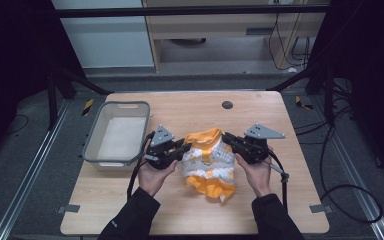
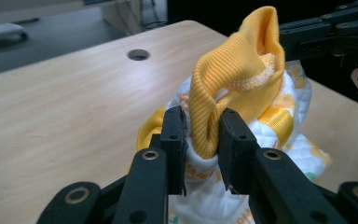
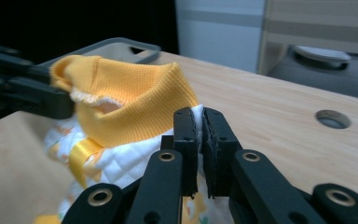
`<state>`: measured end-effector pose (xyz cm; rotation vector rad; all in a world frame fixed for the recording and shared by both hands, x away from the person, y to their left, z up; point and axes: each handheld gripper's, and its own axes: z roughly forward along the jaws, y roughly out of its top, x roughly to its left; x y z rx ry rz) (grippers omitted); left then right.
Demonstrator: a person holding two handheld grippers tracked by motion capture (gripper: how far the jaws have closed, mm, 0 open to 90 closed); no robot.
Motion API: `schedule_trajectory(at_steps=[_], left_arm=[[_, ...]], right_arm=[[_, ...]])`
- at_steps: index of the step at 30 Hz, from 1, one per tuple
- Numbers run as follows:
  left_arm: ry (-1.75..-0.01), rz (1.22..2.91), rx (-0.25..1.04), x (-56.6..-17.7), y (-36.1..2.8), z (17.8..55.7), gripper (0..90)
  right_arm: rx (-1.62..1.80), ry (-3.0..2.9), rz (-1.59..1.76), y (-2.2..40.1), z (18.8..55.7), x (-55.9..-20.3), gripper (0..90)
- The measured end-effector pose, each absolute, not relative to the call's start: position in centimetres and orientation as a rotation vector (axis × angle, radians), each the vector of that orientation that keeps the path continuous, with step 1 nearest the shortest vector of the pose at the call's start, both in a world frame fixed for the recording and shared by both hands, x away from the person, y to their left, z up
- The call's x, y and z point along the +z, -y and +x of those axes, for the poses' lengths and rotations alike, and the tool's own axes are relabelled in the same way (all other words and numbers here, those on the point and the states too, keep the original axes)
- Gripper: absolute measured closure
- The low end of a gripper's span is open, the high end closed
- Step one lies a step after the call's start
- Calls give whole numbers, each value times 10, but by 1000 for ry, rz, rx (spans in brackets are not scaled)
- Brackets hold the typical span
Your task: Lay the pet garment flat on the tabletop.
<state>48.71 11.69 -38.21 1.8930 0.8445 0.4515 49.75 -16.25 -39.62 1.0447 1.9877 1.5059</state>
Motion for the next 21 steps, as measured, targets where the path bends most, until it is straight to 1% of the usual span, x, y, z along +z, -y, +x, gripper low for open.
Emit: schedule_trajectory(at_steps=[2,3,4,5,7,8,9,10,11,12,13,17,21], left_arm=[[-891,1882,506,-388,-107,511,729],[-891,1882,506,-388,-107,511,725],[-934,1869,523,-391,-101,529,713],[-965,1849,535,-394,-97,541,685],[-972,1840,558,-396,-96,547,562],[-997,1819,581,-397,-95,554,517],[-1012,1802,567,-398,-97,556,517],[-1021,1769,542,-397,-103,556,450],[-1021,1769,542,-397,-103,556,433],[-1017,1762,550,-396,-106,554,433],[-1014,1750,548,-393,-112,549,411],[-991,1745,555,-384,-121,536,389],[-966,1774,570,-378,-127,527,387]], right_arm=[[1459,-1965,1084,158,516,-403,849],[1459,-1965,1084,158,516,-403,849],[1419,-1909,1129,156,535,-407,836],[1411,-1888,1152,155,543,-409,816],[1326,-1839,1213,155,560,-413,714],[1255,-1819,1230,157,567,-415,679],[1255,-1819,1230,157,567,-415,679],[1213,-1807,1243,163,571,-415,619],[1213,-1807,1243,163,571,-415,619],[1206,-1804,1241,167,570,-413,606],[1197,-1801,1236,176,565,-409,585],[1225,-1803,1227,189,552,-398,553],[1243,-1838,1195,197,542,-389,548]])
